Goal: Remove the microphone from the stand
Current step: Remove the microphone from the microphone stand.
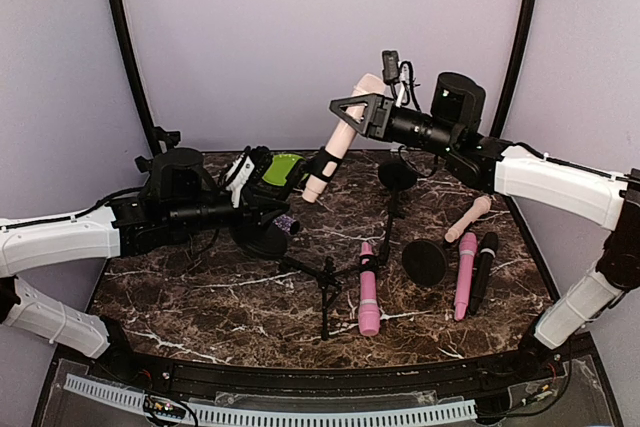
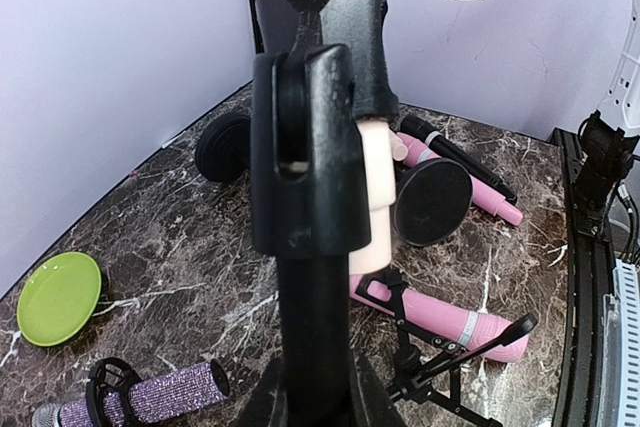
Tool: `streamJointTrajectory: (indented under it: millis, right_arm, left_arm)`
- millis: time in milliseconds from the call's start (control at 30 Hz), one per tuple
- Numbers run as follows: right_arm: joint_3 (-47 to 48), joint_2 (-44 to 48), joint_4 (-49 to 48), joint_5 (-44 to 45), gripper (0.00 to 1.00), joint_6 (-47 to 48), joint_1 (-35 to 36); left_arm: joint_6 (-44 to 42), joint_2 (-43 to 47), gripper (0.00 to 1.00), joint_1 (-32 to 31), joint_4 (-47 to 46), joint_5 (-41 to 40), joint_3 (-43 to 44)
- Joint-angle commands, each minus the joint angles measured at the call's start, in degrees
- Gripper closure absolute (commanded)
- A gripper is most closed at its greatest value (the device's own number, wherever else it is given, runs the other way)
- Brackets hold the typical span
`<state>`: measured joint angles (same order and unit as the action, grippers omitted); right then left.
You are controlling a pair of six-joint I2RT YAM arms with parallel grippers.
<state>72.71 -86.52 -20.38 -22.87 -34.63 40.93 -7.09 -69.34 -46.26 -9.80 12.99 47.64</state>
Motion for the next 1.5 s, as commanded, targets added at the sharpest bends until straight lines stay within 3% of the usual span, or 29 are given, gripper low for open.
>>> streamJointTrajectory:
  millis: [0, 400, 1067, 1300, 1467]
  right_arm:
    - [0.49, 3.38, -4.59, 10.83, 1.0, -4.65, -4.36]
    - [-1.11, 4.24, -6.34, 10.13, 1.0, -5.78, -5.94]
    - [1.93, 5.69, -4.49, 3.8, 1.0, 0.26, -6.21]
    - [3.62, 5.49, -4.42, -1.23, 1.0, 3.29, -6.21]
    - [4.92, 4.67, -6.42, -11.4, 1.0, 4.62, -6.25]
  left_arm:
    - [-2.14, 1.17, 1.0, 0.21, 0.93, 0.08, 0.68]
    - [-2.25, 1.27, 1.0, 0.22, 0.95, -0.09, 0.61]
    - [-2.41, 0.51, 1.0, 0.21, 0.89, -0.29, 0.57]
    - [-2.22, 0.05, 1.0, 0.26, 0.84, -0.15, 0.61]
    - [-2.18, -0.16, 1.0, 0.21, 0.84, -0.14, 0.61]
